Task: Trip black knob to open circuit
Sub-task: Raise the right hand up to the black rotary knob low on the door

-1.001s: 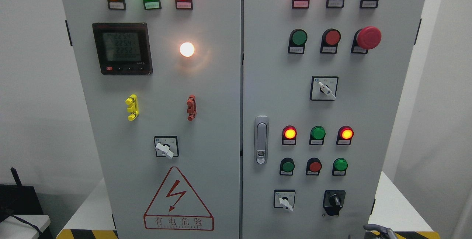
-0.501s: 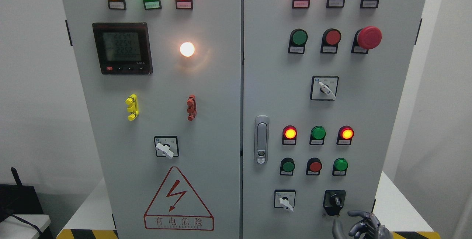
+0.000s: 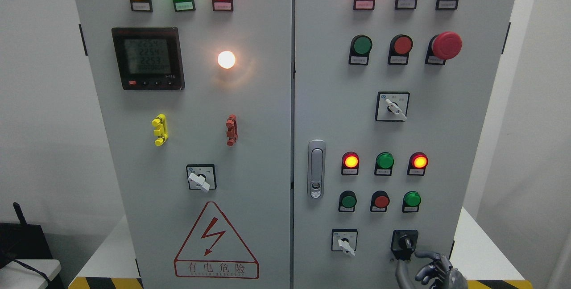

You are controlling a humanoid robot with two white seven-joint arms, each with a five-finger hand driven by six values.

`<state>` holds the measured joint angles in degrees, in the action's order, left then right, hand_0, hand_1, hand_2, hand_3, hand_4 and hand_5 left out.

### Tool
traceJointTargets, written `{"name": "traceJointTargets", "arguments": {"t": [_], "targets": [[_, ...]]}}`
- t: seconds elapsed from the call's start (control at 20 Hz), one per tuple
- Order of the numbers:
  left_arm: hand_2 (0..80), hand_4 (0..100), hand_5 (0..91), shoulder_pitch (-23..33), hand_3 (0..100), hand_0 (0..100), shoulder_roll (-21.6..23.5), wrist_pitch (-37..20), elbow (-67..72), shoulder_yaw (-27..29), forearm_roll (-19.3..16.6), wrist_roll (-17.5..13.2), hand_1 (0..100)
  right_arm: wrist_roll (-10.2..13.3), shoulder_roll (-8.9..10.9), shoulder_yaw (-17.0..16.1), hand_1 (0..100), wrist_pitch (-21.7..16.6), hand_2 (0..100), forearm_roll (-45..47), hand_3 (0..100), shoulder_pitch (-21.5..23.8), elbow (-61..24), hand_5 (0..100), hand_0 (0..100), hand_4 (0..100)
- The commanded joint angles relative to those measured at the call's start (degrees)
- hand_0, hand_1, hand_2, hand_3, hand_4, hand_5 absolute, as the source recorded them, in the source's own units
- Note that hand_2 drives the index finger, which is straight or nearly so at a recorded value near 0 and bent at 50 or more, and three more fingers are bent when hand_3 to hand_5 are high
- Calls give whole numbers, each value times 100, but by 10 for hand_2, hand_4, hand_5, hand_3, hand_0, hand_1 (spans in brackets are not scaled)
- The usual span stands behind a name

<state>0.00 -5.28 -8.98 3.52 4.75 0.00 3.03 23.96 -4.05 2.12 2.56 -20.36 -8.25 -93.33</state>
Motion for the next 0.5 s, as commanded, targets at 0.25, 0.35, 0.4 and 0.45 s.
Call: {"name": "traceJointTargets", "arguments": {"t": [0.25, 0.35, 0.4, 0.45], "targets": [[0, 0, 0, -44, 0, 120, 1, 2, 0, 0, -193, 4, 389, 65, -70, -10, 746, -1, 453, -12, 835, -63, 306, 939, 281, 874], [0, 0, 0, -44, 0, 120, 1, 2, 0, 0, -193, 4, 389, 74, -70, -10, 745, -1, 454, -12, 835, -72, 324, 939, 280, 875], [0, 0, 0, -44, 0, 120, 1, 2, 0, 0, -193, 4, 389, 74, -70, -10, 743, -1, 456, -12, 835, -89, 341, 940, 276, 875], [0, 0, 0, -44, 0, 120, 1, 2, 0, 0, -185, 4, 389, 100, -70, -10, 743, -1, 456, -12, 835, -115, 368, 940, 276, 875]]}}
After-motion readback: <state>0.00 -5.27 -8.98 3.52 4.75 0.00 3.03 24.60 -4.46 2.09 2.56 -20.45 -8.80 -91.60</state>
